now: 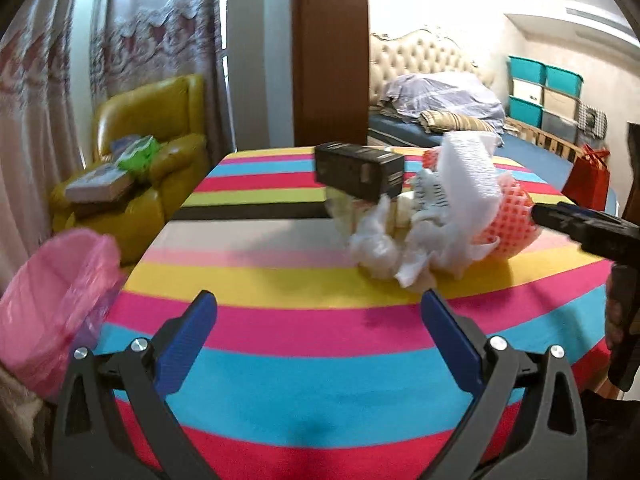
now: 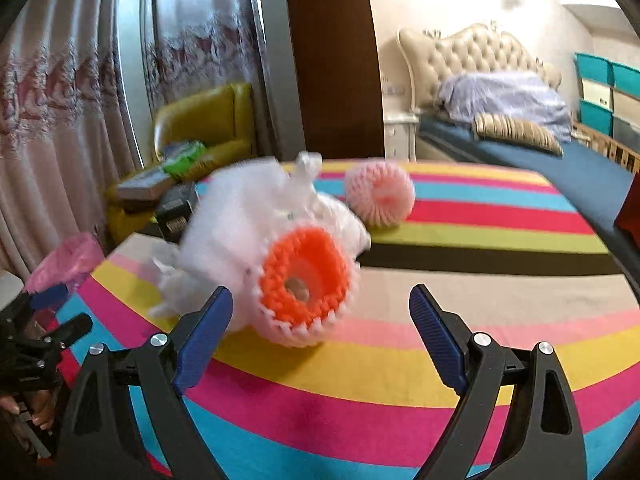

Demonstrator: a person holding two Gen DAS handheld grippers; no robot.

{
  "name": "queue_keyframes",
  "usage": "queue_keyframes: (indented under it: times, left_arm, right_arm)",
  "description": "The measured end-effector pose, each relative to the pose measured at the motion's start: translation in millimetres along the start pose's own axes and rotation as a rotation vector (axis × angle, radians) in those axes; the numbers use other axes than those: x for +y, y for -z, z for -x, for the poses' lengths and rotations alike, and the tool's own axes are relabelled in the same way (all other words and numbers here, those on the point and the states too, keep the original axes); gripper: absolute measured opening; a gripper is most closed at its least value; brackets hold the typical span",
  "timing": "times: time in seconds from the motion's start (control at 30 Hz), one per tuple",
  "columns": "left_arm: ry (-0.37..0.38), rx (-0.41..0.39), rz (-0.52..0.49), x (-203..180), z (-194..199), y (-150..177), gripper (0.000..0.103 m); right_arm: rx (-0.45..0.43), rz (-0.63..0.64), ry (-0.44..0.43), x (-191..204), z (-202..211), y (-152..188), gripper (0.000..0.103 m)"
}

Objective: Collect trash
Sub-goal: 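Return both tools to the table, then grasp the orange foam fruit net with the right tool while the left grasps a foam strip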

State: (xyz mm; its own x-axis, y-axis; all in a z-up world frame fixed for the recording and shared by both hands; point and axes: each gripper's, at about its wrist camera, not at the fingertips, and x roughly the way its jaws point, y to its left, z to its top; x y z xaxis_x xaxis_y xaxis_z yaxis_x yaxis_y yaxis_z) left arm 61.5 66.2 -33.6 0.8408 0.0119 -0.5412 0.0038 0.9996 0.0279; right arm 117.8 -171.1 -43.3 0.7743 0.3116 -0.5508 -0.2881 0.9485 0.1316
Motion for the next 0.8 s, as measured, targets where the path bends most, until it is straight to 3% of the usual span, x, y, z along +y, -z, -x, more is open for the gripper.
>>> queue_keyframes:
  times: [0.23,0.37,0.43,0.67,0.8]
  left_arm:
    - [0.055,0.017,-0.034,-25,-14,-8,0.099]
    - [0.095,0.021,-0.028,-31,-17,-14,0.099]
    - [0.111,0.019,-0.026,-38,-20,-18,0.099]
    - [0.193,0.018,-0.026,-79,-44,-46,0.099]
    - [0.229,0.050,-0.076,-111,-62,-53,0.098]
  right_arm:
    - [0.089,-0.029,-0.022,5,-41,-13,0.082]
    - [0.069,-0.004,-0.046,4,-32,-10,0.040]
    - [0.032,-0.004,-0.023,-1,-21,-10,0.035]
    - [-0.052,-0.026,0.070,-34,20,3,0.032]
    - [-0.083,-0.060,0.124,-54,36,11,0.032]
